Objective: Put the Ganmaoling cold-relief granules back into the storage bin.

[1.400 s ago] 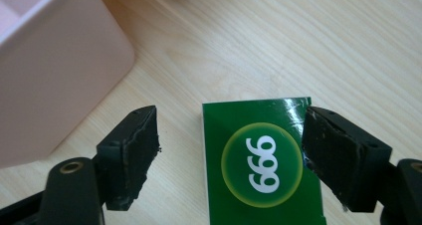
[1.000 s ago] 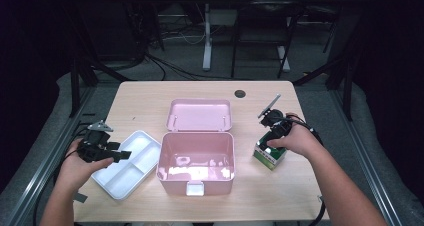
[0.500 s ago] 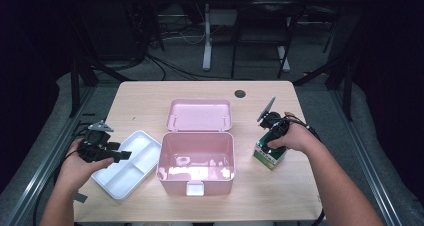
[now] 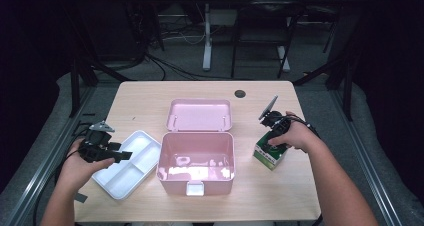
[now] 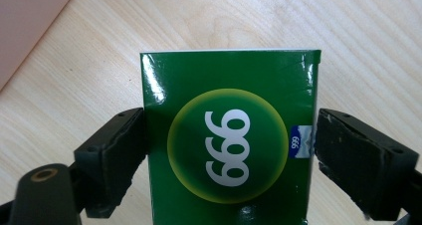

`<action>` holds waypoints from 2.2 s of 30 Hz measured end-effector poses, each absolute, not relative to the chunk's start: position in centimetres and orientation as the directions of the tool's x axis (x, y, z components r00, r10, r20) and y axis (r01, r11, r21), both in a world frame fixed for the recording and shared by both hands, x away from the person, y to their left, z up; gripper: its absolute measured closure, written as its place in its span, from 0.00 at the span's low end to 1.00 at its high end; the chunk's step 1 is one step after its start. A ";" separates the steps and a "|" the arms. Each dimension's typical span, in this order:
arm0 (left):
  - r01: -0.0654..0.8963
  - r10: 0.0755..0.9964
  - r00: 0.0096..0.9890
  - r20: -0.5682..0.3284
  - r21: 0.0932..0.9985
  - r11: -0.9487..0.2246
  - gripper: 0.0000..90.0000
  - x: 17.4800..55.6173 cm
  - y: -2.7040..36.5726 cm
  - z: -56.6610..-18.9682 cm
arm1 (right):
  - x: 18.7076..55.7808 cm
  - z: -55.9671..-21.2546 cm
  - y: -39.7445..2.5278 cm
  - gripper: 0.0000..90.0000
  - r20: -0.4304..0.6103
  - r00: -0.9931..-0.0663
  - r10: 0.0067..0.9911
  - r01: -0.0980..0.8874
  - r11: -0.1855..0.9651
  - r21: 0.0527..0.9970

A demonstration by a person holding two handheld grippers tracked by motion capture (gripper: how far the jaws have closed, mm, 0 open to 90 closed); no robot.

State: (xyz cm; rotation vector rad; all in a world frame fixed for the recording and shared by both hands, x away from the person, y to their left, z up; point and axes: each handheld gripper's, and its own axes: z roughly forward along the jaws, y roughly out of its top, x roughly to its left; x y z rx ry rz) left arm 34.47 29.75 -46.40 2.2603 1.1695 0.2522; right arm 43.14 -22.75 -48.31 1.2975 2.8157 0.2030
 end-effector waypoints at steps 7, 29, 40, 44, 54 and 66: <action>0.689 0.795 0.600 -0.095 0.566 -0.452 0.44 34.5 29.6 -46.5 | 43.2 -48.7 -23.1 0.13 0.039 -0.644 0.764 0.762 0.636 0.122; 0.693 0.794 0.600 -0.097 0.559 -0.455 0.44 34.6 29.5 -46.8 | 42.5 -48.9 -22.6 0.14 0.005 -0.687 0.726 0.724 0.684 0.087; 0.693 0.794 0.600 -0.101 0.562 -0.452 0.44 34.6 29.5 -46.8 | 42.6 -48.8 -22.5 0.16 0.005 -0.690 0.723 0.723 0.690 0.047; 0.692 0.793 0.600 -0.102 0.564 -0.451 0.44 34.6 29.6 -46.7 | 42.6 -48.9 -22.5 0.16 0.005 -0.671 0.741 0.740 0.670 0.059; 0.691 0.793 0.601 -0.104 0.567 -0.449 0.44 34.6 29.6 -46.7 | 42.7 -48.8 -22.7 0.17 0.015 -0.658 0.753 0.753 0.656 0.053; 0.690 0.793 0.600 -0.103 0.568 -0.448 0.44 34.6 29.6 -46.7 | 42.6 -48.2 -22.2 0.17 0.026 -0.668 0.744 0.744 0.666 0.055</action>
